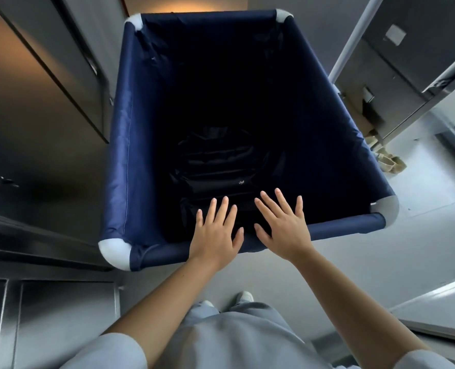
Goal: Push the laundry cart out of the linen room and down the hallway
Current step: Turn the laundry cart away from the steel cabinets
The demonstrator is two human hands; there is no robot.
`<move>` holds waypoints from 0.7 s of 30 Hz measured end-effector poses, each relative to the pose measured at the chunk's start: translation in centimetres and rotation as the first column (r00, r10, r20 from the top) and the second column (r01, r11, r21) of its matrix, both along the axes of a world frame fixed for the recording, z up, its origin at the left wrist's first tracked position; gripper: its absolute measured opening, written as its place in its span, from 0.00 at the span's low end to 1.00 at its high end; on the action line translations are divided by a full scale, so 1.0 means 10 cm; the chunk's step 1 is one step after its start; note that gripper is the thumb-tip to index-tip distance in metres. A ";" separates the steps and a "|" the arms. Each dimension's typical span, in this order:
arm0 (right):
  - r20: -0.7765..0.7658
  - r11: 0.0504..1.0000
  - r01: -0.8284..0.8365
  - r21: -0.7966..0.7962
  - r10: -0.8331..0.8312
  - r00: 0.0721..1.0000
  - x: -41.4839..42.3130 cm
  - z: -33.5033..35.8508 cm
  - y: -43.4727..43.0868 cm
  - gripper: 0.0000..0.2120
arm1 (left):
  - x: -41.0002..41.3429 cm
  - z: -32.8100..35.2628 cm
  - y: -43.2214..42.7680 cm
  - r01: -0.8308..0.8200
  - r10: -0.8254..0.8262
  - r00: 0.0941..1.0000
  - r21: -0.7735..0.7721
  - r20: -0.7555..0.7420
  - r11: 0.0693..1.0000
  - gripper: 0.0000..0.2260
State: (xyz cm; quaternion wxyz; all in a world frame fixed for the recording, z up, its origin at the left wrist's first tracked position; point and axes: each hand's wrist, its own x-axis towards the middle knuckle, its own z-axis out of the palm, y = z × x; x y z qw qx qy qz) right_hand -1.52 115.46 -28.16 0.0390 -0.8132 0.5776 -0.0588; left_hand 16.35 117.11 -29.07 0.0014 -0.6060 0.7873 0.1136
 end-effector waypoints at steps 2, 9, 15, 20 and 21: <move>0.003 1.000 0.001 -0.008 -0.001 1.000 0.02 0.00 -0.09 0.26 | 0.02 -0.01 -0.10 0.003 -0.003 1.000 -0.007 0.003 1.000 0.26; -0.001 1.000 0.002 -0.012 -0.002 1.000 0.03 -0.03 -0.46 0.26 | 0.04 -0.02 -0.44 -0.006 0.006 1.000 -0.038 -0.003 0.999 0.25; -0.004 1.000 -0.001 -0.010 0.001 1.000 0.00 -0.03 -0.89 0.26 | -0.01 -0.01 -0.85 -0.016 0.015 1.000 -0.061 -0.014 0.998 0.25; -0.009 0.999 -0.039 0.001 0.039 0.999 -0.06 -0.05 -1.36 0.25 | -0.06 -0.02 -1.28 -0.020 0.020 1.000 -0.065 -0.003 0.998 0.26; -0.012 0.999 -0.046 0.016 0.046 0.999 -0.08 -0.05 -1.46 0.25 | -0.07 -0.02 -1.37 -0.022 0.022 1.000 -0.063 -0.003 0.998 0.26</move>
